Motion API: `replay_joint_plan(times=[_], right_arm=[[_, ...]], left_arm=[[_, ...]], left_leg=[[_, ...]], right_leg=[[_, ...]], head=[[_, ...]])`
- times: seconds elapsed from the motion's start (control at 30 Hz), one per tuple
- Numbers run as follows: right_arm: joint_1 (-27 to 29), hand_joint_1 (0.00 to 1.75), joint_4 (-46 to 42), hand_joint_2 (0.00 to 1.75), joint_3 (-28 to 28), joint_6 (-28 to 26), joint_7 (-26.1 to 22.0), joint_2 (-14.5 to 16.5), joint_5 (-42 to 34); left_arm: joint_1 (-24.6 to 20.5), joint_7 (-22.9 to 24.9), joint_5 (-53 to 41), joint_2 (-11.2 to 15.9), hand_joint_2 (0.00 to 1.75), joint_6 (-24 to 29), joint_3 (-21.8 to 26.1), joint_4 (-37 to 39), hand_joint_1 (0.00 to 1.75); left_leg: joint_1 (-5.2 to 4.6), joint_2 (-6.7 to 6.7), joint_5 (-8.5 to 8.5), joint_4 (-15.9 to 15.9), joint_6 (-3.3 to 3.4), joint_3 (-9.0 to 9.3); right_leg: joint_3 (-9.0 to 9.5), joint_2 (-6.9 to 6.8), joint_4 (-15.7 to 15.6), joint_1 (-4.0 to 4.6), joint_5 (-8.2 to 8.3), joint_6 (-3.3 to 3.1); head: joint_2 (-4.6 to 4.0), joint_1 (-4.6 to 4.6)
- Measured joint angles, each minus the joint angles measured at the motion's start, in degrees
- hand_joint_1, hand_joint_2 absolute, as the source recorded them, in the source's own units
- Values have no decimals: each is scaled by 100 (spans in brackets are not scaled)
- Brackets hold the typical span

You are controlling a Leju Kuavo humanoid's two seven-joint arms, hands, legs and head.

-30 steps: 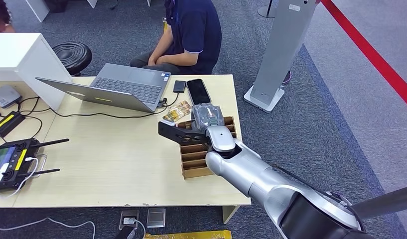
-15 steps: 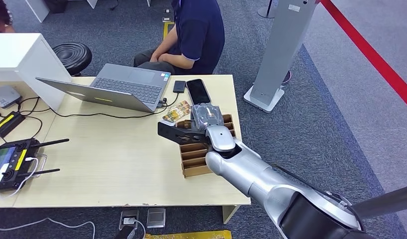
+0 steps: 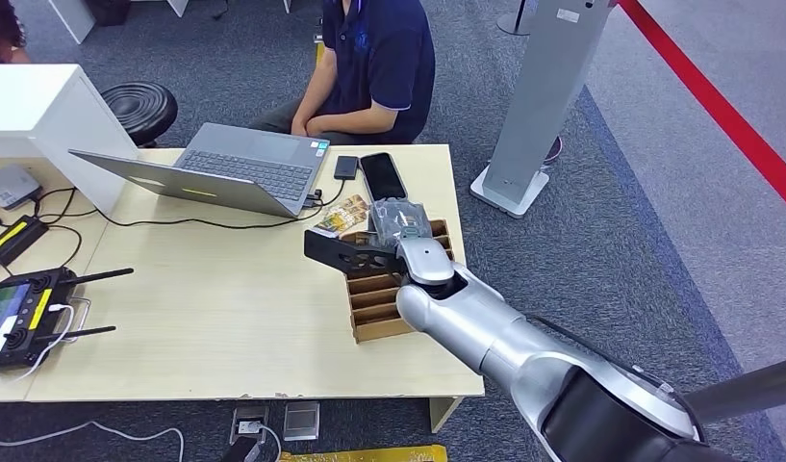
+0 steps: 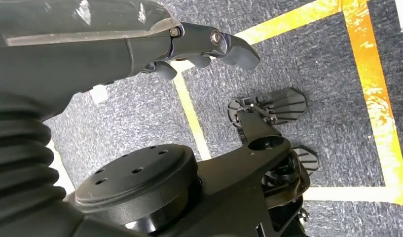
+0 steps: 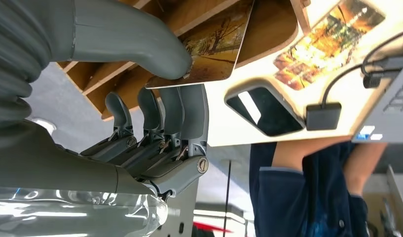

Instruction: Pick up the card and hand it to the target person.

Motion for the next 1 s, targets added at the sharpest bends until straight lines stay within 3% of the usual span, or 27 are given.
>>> replay_joint_plan(times=[0.2,0.4,0.53,0.63,0.77,1.0], right_arm=[[-112,133,-639,175,-75,625,465,-303,-385],[-191,133,-1600,175,-303,715,846,-748,-488],[-190,133,-1815,175,-351,729,909,-841,-483],[-144,133,-2484,175,-487,629,929,-1059,-238],[-76,133,-2817,175,-571,42,636,-1147,353],[54,133,-2573,175,-670,-1770,-272,-1099,1463]], left_arm=[[44,2,43,4,175,13,0,0,0],[101,-4,86,4,175,9,1,0,0],[115,-4,89,4,175,9,1,0,0],[125,-4,90,4,175,8,1,0,0],[114,-6,73,4,175,-24,-1,0,0],[27,-6,-5,-24,175,-89,-1,0,0]], left_leg=[[0,0,0,0,0,-2],[0,1,-1,1,0,-2],[0,1,-1,1,0,-2],[0,2,-1,1,0,-1],[0,2,-1,1,0,-2],[0,1,-1,1,0,-4]], right_leg=[[-2,0,0,0,0,1],[-3,2,-2,0,1,1],[-3,2,-2,0,1,1],[-3,3,-2,0,1,1],[-2,3,-1,0,1,1],[-2,3,-1,0,1,1]], head=[[0,4],[0,6],[0,4],[0,1],[0,1],[0,5]])
